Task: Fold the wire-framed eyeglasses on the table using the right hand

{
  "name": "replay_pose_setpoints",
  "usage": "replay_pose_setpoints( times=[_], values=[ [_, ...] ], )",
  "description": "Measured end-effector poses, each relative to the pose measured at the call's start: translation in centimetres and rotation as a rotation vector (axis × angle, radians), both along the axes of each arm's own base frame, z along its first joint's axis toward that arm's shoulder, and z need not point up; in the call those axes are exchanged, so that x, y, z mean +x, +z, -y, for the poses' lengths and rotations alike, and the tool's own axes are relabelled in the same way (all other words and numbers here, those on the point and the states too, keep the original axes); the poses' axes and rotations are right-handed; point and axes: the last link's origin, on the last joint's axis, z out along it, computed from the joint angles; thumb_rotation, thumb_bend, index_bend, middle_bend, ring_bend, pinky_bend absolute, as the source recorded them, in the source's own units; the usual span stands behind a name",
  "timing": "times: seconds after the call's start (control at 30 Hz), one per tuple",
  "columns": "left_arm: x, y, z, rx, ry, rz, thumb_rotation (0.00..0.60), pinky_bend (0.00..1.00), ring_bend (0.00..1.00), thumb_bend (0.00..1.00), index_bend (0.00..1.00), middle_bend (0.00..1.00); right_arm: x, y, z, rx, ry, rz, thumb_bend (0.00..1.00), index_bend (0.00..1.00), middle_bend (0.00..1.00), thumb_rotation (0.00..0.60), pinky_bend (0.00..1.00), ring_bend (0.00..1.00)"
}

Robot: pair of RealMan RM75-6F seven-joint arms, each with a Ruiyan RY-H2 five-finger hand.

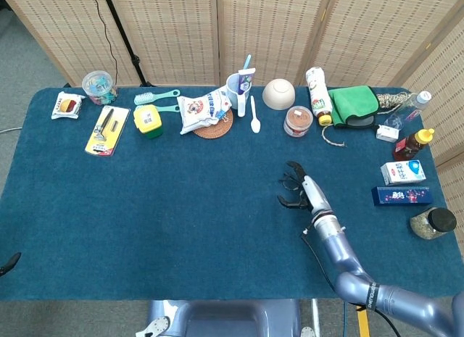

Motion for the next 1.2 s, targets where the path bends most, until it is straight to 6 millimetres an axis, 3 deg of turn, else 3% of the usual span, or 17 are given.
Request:
replay_pose_setpoints(
  times=[0.57, 0.9, 1.07, 1.2],
  values=[
    [-0.1, 0.1, 0.1, 0.004, 0.005, 0.0, 0.484, 0.0, 0.02, 0.19, 0.13, 0.04, -1.2, -1.0, -0.4, -0.026, -0.052, 0.008, 0.37, 0.05, 0.0, 0.6, 0.03, 0.0],
    [-0.1, 0.0, 0.1, 0.001, 0.004, 0.004, 0.484, 0.0, 0.02, 0.19, 0.13, 0.04, -0.2, 0.4, -0.5, -0.039, -0.011, 0.061, 0.38, 0.11, 0.01, 0.6, 0.05, 0.0],
    [0.0, -0.1, 0.1, 0.002, 0.004, 0.002, 0.484, 0.0, 0.02, 0.19, 0.13, 0.04, 0.4, 1.5, -0.9, -0.028, 0.011, 0.141, 0.38, 0.18, 0.09, 0.6, 0.1, 0.01],
    [0.0, -0.1, 0.1, 0.0, 0.005, 0.001, 0.485, 0.0, 0.02, 0.19, 0.13, 0.04, 0.5, 2.0, -1.2, -0.011, 0.014, 0.195, 0.38, 0.29, 0.2, 0.6, 0.16, 0.11]
  ],
)
